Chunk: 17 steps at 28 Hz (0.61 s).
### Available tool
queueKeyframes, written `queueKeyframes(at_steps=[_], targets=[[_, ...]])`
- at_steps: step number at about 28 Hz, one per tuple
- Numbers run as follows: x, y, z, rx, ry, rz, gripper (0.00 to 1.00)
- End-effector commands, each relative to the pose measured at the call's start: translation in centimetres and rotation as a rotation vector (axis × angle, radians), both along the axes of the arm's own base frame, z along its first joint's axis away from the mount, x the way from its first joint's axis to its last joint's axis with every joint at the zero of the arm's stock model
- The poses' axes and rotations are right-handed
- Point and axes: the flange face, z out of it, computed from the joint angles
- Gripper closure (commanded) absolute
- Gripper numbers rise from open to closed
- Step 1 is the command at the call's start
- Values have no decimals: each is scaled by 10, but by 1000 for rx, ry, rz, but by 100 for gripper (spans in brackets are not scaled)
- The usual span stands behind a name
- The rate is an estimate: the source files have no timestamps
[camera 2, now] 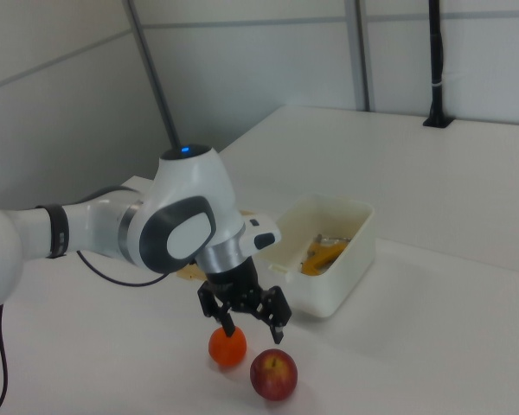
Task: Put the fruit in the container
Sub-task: 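Lower the open gripper onto the red apple, then close the gripper around the red apple and lift it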
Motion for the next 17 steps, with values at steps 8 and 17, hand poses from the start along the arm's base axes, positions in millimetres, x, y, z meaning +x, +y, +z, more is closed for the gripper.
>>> queueKeyframes(at_steps=[8,17], targets=[[6,13,-57,-44,62,73,0],[17,10,-87,-104,100,117,0]])
